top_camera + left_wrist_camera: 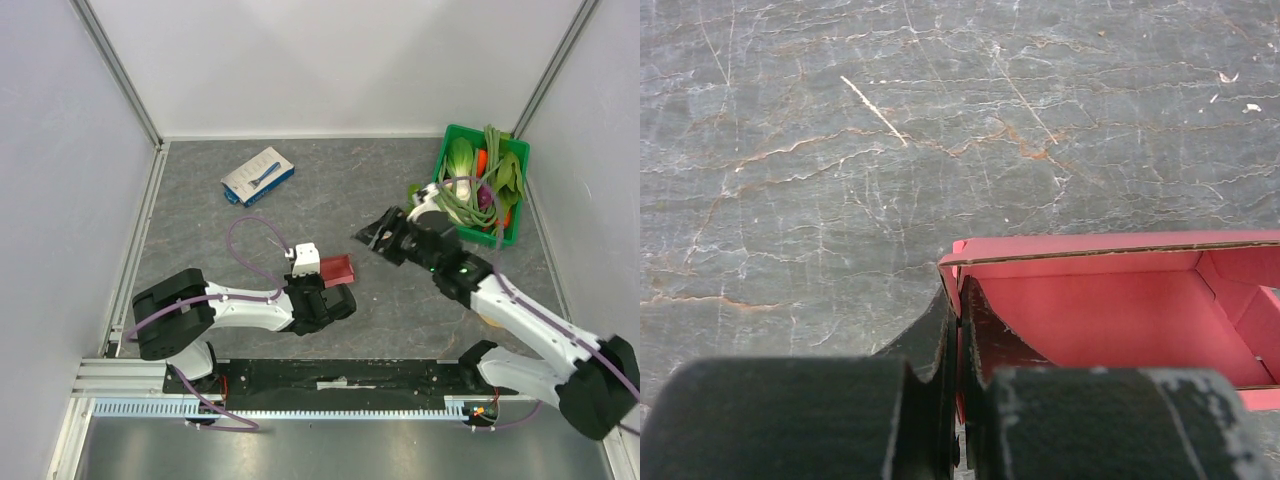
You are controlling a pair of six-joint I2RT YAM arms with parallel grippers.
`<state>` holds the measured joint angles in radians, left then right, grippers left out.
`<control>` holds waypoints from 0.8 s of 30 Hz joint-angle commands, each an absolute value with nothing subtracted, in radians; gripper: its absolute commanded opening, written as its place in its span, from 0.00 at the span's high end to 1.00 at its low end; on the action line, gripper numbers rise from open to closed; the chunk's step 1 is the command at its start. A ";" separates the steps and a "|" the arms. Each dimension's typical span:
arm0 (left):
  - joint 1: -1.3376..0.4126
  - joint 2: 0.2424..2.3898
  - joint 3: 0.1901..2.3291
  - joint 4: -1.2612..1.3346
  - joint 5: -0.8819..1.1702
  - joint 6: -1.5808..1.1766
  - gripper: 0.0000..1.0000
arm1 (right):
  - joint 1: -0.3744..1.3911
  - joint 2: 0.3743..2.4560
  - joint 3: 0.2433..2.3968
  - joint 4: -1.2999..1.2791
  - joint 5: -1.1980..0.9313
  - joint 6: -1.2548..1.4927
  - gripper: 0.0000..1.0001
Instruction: Fold the paper box
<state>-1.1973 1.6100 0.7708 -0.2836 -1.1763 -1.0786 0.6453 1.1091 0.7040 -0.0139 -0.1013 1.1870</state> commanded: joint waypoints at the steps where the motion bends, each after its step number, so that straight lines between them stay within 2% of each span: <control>1: -1.197 1.597 0.776 -0.414 -1.213 -1.189 0.98 | 0.488 1.019 0.779 -0.222 -0.044 0.763 0.26; 3: -1.197 1.597 0.776 -0.440 -1.221 -1.216 0.98 | 0.444 1.069 0.801 -0.280 -0.097 0.668 0.32; 7: -1.195 1.606 0.790 -0.495 -1.230 -1.272 0.98 | 0.433 1.283 0.894 -0.367 -0.052 0.516 0.34; 12: -1.197 1.598 0.821 -0.571 -1.215 -1.307 0.98 | 0.449 1.394 0.925 -0.295 0.069 0.379 0.30; 20: -1.195 1.559 0.899 -0.614 -1.164 -1.230 0.98 | 0.492 1.575 0.994 -0.247 0.132 0.333 0.30; 24: -1.195 1.528 0.922 -0.618 -1.151 -1.190 0.98 | 0.508 1.617 0.999 -0.204 0.149 0.308 0.43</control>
<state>-1.1969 1.5791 0.8738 -0.5823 -1.1385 -1.2289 0.4915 1.5867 0.9604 -0.2745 0.0959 0.3634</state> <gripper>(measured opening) 0.040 0.642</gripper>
